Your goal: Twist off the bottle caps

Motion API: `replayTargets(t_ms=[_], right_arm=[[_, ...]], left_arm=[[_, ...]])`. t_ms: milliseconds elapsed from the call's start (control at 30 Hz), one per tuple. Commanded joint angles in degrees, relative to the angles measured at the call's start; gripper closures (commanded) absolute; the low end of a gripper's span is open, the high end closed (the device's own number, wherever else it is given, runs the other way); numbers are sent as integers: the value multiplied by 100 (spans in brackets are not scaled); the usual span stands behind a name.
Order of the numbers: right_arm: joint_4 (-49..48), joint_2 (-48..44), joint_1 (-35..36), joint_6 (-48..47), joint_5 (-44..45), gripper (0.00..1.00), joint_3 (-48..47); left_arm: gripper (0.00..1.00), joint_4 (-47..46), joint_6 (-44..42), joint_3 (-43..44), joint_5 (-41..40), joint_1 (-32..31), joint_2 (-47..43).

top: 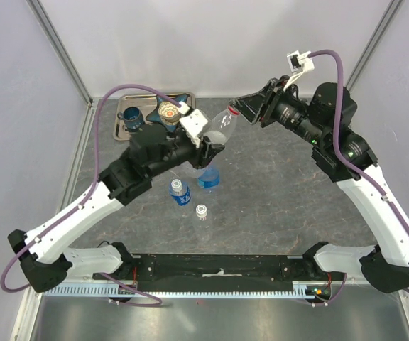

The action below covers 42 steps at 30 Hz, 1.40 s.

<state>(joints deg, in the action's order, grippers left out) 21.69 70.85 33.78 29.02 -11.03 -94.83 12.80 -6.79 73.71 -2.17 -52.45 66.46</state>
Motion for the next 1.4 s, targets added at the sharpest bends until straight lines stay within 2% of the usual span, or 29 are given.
replayTargets(t_ms=[0, 33, 133, 333, 467, 600, 800, 900, 1000, 1033, 1100, 1133, 1167, 1267, 1300, 1367], right_arm=[[143, -378, -47, -871, -1129, 100, 323], [90, -422, -47, -1010, -1417, 100, 351], [2, -563, -47, -1082, -1830, 100, 421], [-419, -835, -56, -1161, -2631, 100, 702], [-596, -1099, -47, -1284, -3168, 100, 869], [-999, -1336, 14, -1284, -3905, 100, 1150], [-1018, -1627, 32, -1354, -3776, 100, 1256], [-992, -1688, 32, -1328, -3250, 100, 1195], [-843, -1864, 23, -1354, -1259, 100, 1159], [-729, -1908, 32, -1407, 113, 100, 1151], [-152, -1812, 32, -1469, 1491, 100, 1002], [35, -1664, 23, -1451, 2168, 100, 992], [193, -1601, 23, -1425, 3176, 100, 1132], [336, -1452, 23, -1338, 4411, 100, 1981], [336, -1382, 15, -1276, 4573, 100, 2238], [144, -1136, -3, -1084, 4706, 100, 3070]], left_arm=[[88, -585, 1336, 380, 4150, 998, -247], [88, -698, 1625, 407, 4921, 1121, -221], [88, -953, 1995, 407, 5856, 1395, -89], [88, -1525, 2707, 433, 7017, 1650, 139], [88, -2165, 3227, 416, 7555, 1755, 289], [87, -2491, 3640, 398, 7767, 1834, 403], [87, -2747, 3825, 337, 7741, 1922, 430], [87, -2747, 3816, 293, 7662, 1957, 412], [87, -2432, 3528, 275, 7382, 2036, 316], [86, -2118, 3387, 275, 7111, 2071, 263], [86, -1677, 2871, 284, 6706, 2089, 97], [86, -1397, 2719, 249, 6225, 2098, 9], [86, -1316, 2596, 205, 5942, 2098, -71], [85, -1176, 2297, -102, 4642, 2098, -475], [85, -1174, 2270, -268, 4082, 2098, -580], [85, -1244, 2269, -453, 3647, 2098, -896]])
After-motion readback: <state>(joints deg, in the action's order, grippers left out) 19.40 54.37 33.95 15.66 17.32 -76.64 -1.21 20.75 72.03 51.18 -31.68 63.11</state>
